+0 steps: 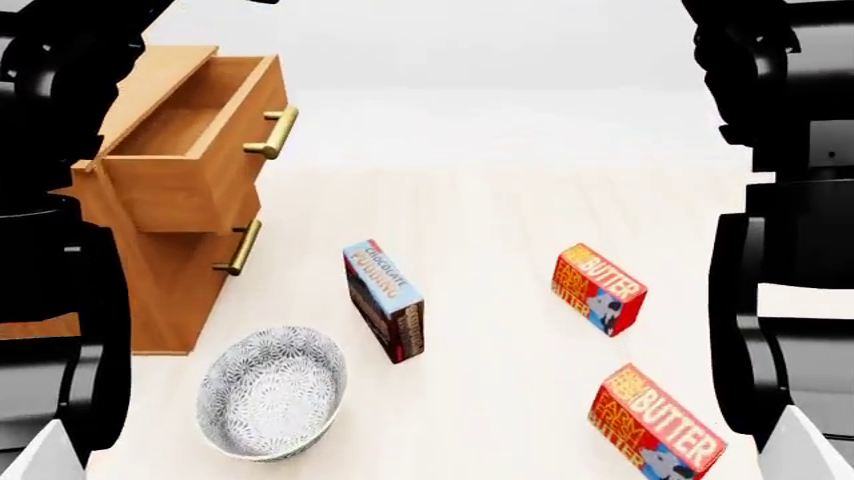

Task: Put the butter at the front in the top drawer of the cabinet and close it.

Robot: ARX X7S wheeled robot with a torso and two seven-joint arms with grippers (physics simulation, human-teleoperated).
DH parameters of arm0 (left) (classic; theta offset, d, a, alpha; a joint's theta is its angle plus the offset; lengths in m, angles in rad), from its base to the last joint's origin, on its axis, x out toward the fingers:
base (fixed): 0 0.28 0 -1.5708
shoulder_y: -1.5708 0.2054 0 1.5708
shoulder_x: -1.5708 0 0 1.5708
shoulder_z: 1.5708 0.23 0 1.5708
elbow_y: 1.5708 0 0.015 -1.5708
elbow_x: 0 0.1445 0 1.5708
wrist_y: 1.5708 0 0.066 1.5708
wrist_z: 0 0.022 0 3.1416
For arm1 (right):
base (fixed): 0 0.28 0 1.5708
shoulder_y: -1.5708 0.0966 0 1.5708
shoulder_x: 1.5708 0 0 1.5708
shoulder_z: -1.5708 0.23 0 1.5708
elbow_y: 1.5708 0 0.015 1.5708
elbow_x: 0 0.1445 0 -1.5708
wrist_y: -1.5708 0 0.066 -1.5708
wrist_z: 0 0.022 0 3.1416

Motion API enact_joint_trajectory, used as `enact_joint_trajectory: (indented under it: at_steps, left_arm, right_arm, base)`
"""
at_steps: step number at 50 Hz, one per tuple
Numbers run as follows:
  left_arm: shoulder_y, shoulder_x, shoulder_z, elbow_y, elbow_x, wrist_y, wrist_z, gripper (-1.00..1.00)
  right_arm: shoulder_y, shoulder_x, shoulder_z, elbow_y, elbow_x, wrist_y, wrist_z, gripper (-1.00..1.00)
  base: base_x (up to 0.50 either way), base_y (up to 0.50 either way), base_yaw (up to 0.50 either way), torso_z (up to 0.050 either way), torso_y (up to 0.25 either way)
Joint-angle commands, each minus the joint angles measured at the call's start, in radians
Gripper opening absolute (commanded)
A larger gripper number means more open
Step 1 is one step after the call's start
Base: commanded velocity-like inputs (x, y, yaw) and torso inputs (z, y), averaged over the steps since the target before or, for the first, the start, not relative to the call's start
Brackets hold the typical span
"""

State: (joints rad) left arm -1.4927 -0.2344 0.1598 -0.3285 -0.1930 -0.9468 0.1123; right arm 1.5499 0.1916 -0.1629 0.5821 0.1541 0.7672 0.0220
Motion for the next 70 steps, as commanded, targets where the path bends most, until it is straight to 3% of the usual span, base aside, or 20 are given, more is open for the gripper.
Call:
enact_joint_trajectory:
  at_steps: [1, 11, 53, 70]
  left_arm:
    - [0.002, -0.004, 0.003, 0.007, -0.005, -0.008, 0.000, 1.00]
    - [0.006, -0.004, 0.008, 0.008, -0.011, -0.011, 0.002, 1.00]
    - [0.003, -0.021, 0.016, -0.007, -0.021, -0.055, -0.014, 1.00]
    - [-0.042, -0.058, 0.126, -0.145, 0.002, -0.181, 0.037, 1.00]
  right_arm:
    - [-0.004, 0.004, 0.001, -0.006, 0.008, 0.008, 0.001, 1.00]
    - [-0.008, 0.006, 0.004, 0.000, 0.014, 0.007, 0.004, 1.00]
    - [-0.032, 0.013, 0.011, -0.044, 0.045, 0.044, 0.012, 1.00]
    - [-0.046, 0.015, 0.005, -0.032, 0.052, 0.033, 0.008, 1.00]
  base:
    - [0.45, 0.00, 0.00, 0.000, 0.000]
    - [0.45, 0.00, 0.00, 0.000, 0.001]
    - [0.02, 0.00, 0.00, 0.000, 0.000]
    - [0.00, 0.00, 0.00, 0.000, 0.000]
